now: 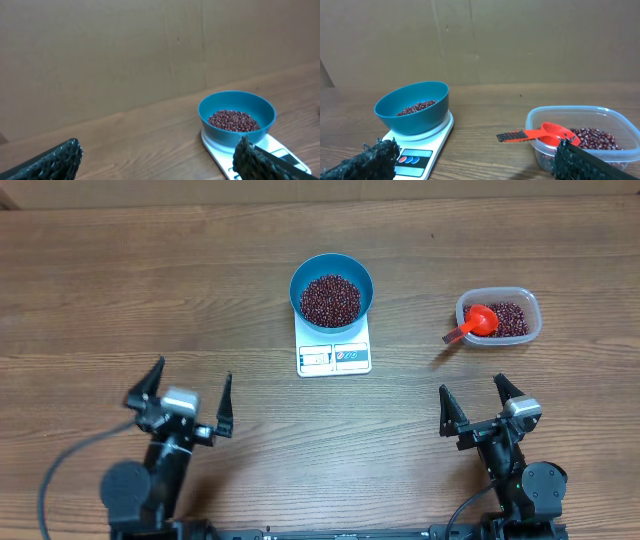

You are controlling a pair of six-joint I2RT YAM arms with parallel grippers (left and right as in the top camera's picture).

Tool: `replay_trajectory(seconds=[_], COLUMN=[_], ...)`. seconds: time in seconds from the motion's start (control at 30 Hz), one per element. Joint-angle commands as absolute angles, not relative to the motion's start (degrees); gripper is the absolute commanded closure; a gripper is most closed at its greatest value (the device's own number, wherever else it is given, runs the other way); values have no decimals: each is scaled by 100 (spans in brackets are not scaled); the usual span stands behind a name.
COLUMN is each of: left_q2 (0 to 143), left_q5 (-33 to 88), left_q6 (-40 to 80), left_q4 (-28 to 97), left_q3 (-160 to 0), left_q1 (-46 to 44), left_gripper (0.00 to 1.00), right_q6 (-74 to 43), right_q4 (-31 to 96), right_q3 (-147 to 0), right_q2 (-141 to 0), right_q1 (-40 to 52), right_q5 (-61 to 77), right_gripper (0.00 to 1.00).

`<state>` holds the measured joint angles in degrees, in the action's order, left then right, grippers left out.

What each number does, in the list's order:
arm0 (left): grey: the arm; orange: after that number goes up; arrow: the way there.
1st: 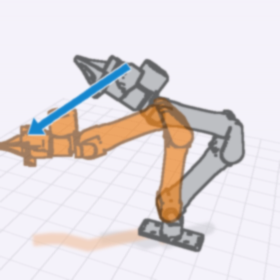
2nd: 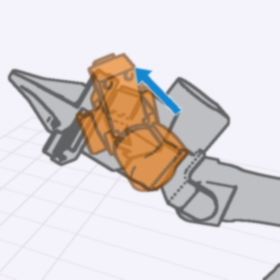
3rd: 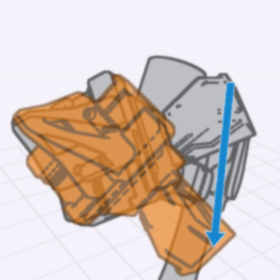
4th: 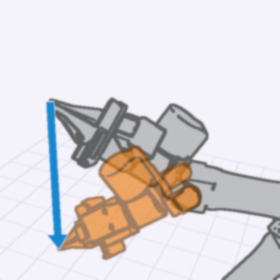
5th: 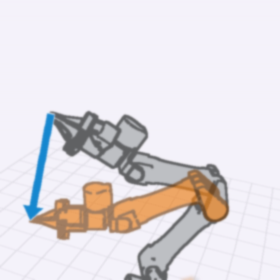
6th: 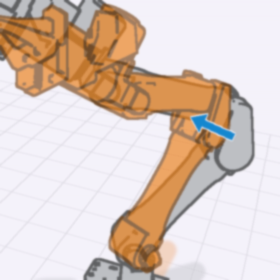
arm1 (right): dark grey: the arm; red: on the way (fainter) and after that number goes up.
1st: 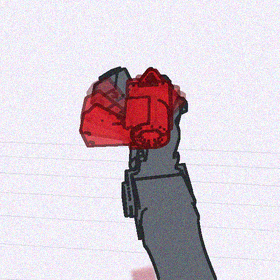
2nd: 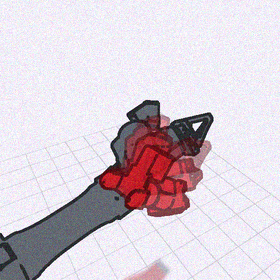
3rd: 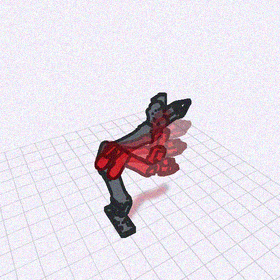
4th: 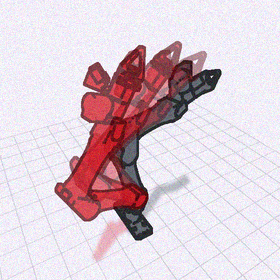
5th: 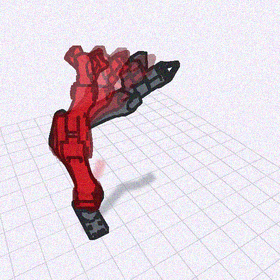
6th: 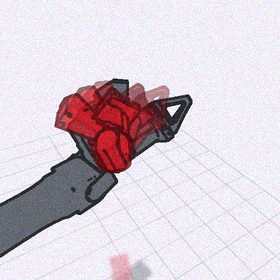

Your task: Scoop item into bowl and weigh 150g on scale

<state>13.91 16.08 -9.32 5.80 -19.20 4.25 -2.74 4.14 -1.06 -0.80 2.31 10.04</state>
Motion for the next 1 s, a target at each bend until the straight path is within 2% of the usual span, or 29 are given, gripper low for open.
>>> replay_trajectory(seconds=[0.0, 0.43, 0.97], left_q2=[869, 16, 27], left_q5=[1439, 1245, 1181], left_q6=[-897, -897, -856], left_q4=[246, 169, 336], left_q3=[-1293, -27, -27], left_q1=[458, 445, 410], left_gripper=[0, 0, 0], right_q6=[-252, -252, -252], right_q4=[386, 388, 386], right_q3=[-49, -49, -49], right_q2=[-16, -16, -16], right_q1=[268, 268, 268], right_q5=[945, 945, 945], right_gripper=[0, 0, 0])
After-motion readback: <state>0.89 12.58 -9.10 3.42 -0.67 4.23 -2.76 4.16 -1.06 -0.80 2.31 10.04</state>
